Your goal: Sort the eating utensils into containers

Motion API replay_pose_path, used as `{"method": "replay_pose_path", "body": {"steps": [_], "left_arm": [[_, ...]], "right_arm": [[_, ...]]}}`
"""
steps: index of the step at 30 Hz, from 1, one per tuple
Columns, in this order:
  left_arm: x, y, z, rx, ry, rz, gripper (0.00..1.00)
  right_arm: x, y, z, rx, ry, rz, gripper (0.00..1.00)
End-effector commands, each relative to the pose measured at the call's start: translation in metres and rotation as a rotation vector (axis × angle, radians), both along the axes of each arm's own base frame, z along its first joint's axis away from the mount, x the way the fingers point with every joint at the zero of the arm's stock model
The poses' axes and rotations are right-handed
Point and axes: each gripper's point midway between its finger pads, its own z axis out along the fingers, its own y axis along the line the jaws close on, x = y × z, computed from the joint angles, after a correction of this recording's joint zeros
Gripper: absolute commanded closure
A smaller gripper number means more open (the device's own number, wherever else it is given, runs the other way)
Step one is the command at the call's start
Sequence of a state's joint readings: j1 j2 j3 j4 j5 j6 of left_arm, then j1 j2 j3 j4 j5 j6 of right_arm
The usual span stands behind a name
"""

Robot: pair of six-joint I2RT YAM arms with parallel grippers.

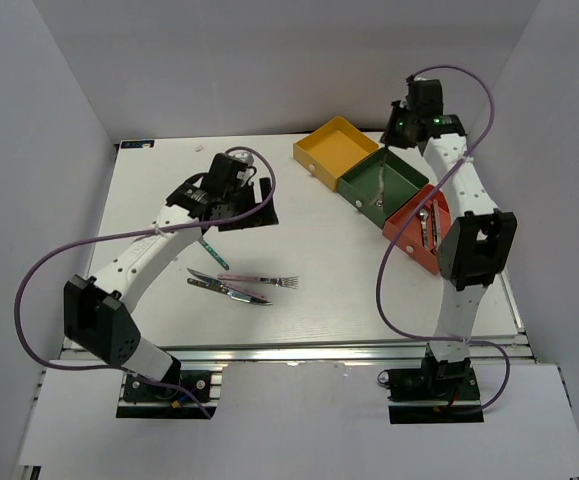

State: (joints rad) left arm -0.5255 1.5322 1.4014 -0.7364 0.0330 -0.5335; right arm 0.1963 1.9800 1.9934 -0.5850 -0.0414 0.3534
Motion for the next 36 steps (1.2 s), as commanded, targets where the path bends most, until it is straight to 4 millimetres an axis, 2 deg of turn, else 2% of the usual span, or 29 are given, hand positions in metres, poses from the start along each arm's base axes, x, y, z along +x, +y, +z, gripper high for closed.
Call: {"method": "replay_pose_path", "body": {"steps": [1,2,3,5,9,12,19,25,27,33,36], "left_arm": [[-0.038,0.036,-0.004,0.114,0.042,0.008,0.02],[-0.042,0.039,-0.004,0.119,0.042,0.012,0.02],[-0.046,0.043,-0.006,0.125,0.046,0.014,0.02],[-0.055,0.049,-0.009,0.134,0.055,0.014,0.02],[-0.063,0.052,-0.007,0.133,0.06,0.013,0.02],[-0.066,0.053,-0.006,0.129,0.063,0.014,0.02],[-0.071,0.05,-0.018,0.12,0.107,0.001,0.02],[-0.066,0.045,-0.019,0.116,0.111,-0.004,0.02],[-0.066,0.045,-0.02,0.116,0.111,-0.004,0.02],[-0.069,0.047,-0.025,0.122,0.125,-0.003,0.02],[-0.07,0.047,-0.028,0.127,0.131,-0.004,0.02]], "right_arm": [[0.005,-0.058,-0.03,-0.272,0.093,-0.04,1.0],[0.011,-0.068,-0.03,-0.298,0.086,-0.045,1.0],[0.017,-0.072,-0.042,-0.319,0.101,-0.045,1.0],[0.028,-0.084,-0.041,-0.352,0.08,-0.071,1.0],[0.043,-0.093,-0.063,-0.355,0.086,-0.077,1.0],[0.052,-0.091,-0.067,-0.323,0.078,-0.065,1.0],[0.059,-0.08,-0.059,-0.233,0.045,-0.087,1.0],[0.065,-0.081,-0.044,-0.198,0.0,-0.101,1.0],[0.068,-0.082,-0.048,-0.199,-0.002,-0.106,1.0],[0.073,-0.086,-0.043,-0.18,-0.023,-0.12,1.0],[0.075,-0.085,-0.05,-0.179,-0.023,-0.115,0.98]]}}
